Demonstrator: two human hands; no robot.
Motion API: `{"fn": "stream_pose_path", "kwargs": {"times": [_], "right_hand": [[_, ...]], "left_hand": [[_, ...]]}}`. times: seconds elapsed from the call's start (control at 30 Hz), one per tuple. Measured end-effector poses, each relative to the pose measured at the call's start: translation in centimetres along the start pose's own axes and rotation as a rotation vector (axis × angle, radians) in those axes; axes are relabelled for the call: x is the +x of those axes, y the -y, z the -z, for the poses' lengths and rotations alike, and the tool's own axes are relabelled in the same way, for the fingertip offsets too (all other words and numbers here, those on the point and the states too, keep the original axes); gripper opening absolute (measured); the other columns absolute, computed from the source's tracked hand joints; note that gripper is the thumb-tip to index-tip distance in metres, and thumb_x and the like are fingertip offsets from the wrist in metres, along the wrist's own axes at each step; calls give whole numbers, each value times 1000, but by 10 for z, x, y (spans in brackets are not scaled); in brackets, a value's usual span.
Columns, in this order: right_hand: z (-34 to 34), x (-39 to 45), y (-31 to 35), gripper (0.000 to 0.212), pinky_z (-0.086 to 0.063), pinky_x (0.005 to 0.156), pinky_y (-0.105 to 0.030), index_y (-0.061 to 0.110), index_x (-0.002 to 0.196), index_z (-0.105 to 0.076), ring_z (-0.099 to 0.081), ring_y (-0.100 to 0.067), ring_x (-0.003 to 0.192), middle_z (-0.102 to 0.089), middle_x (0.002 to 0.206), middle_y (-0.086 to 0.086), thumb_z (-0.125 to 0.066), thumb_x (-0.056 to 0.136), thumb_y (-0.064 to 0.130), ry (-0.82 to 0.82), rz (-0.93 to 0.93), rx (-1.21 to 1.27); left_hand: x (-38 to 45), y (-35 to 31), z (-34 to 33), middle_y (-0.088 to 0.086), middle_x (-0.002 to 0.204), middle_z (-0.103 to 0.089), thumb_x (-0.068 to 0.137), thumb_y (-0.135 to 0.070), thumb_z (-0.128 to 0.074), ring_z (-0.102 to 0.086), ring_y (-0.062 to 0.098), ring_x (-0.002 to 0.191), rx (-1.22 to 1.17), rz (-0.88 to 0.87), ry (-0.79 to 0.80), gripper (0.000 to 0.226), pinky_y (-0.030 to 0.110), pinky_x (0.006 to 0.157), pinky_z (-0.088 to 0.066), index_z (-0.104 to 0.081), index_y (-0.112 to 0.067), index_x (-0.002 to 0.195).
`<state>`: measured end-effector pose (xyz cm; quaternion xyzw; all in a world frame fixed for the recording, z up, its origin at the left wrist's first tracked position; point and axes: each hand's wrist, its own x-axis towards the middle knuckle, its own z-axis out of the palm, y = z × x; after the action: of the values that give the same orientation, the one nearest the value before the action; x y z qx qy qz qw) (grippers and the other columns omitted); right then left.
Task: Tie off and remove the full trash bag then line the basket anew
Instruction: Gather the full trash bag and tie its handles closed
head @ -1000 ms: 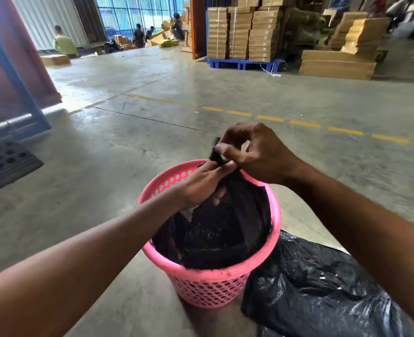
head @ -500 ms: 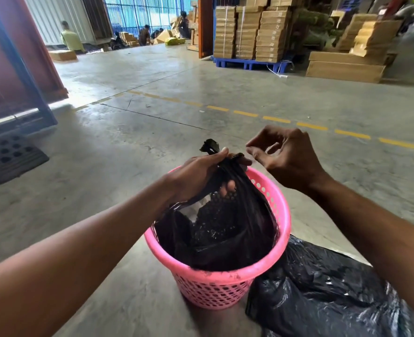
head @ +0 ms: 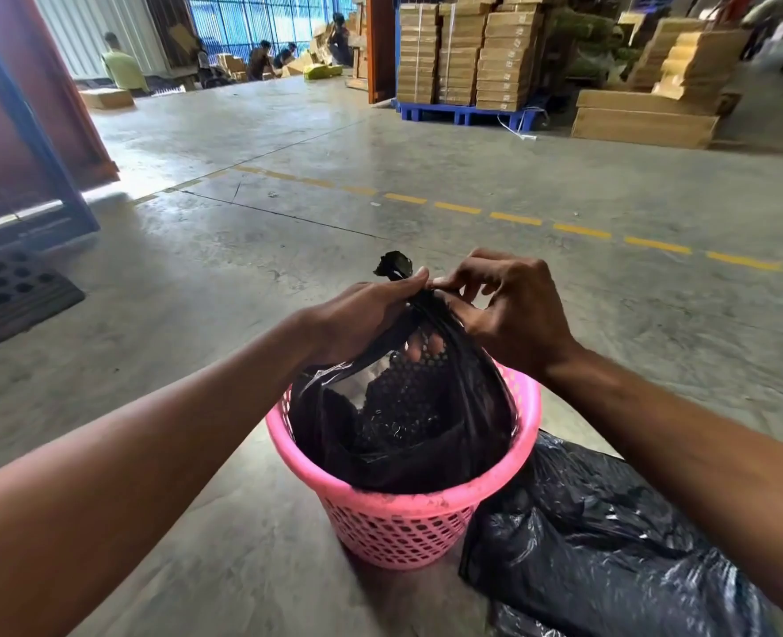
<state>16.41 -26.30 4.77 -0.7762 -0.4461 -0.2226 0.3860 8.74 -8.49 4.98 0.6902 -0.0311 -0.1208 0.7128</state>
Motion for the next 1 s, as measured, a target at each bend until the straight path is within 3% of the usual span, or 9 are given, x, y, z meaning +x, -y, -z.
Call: {"fn": "stream_pose_path", "kwargs": {"times": [0.23, 0.4, 0.53, 0.63, 0.73, 0.8, 0.9, 1.0], "right_hand": [[0, -11, 3, 17, -48, 64, -44, 10, 79, -68, -62, -31, 77, -65, 78, -6, -64, 89, 23, -26, 274, -309], [-1, -7, -6, 9, -51, 68, -41, 15, 83, -66, -64, -20, 75, -67, 81, 0, -68, 86, 23, -36, -33, -50], [4, -3, 0, 11, -41, 59, -18, 15, 84, -70, -59, 4, 61, -66, 75, 14, -74, 86, 25, -4, -216, 74], [5, -7, 19, 12, -37, 54, -11, 18, 80, -72, -59, 0, 58, -68, 73, 11, -77, 81, 29, 40, -205, 112], [-5, -21, 36, 15, -42, 59, -18, 21, 75, -68, -58, -5, 63, -64, 75, 9, -77, 81, 31, 122, -67, 76], [-18, -37, 41, 14, -50, 67, -32, 21, 76, -64, -61, -15, 74, -62, 82, 6, -72, 83, 31, 191, 30, -12], [-29, -51, 33, 12, -56, 69, -44, 19, 85, -64, -69, -29, 88, -67, 99, 1, -64, 83, 30, 231, 110, -161], [-28, -51, 24, 9, -55, 62, -45, 19, 84, -66, -68, -32, 80, -66, 93, 1, -61, 83, 26, 302, 153, -156]], "left_hand": [[7, 5, 6, 18, 86, -71, 107, -45, -31, -62, 20, 64, -48, 27, 40, 54, 29, 70, -49, -61, -1, 111], [4, 6, 19, 14, 81, -72, 105, -40, -37, -65, 21, 61, -164, 61, -2, 44, 27, 63, -54, -64, -7, 116], [-3, 10, 31, 9, 71, -63, 105, -36, -42, -60, 19, 59, -232, 127, -42, 28, 27, 66, -51, -63, -17, 107], [-2, 12, 37, 16, 84, -72, 106, -38, -38, -63, 21, 62, -280, 155, -58, 33, 31, 69, -51, -65, -18, 111], [-2, 6, 34, 12, 86, -79, 108, -36, -32, -71, 21, 65, -291, 160, -67, 46, 32, 70, -57, -58, -15, 138], [-2, -1, 29, 6, 81, -79, 109, -35, -29, -71, 17, 61, -260, 186, -89, 48, 29, 63, -57, -55, -13, 143], [0, -6, 30, 3, 82, -68, 108, -39, -32, -49, 9, 47, -109, 232, -169, 50, 25, 59, -38, -56, -11, 142], [-1, -5, 24, 2, 71, -66, 108, -35, -37, -38, 9, 48, 22, 182, -263, 53, 24, 54, -32, -54, 2, 141]]}}
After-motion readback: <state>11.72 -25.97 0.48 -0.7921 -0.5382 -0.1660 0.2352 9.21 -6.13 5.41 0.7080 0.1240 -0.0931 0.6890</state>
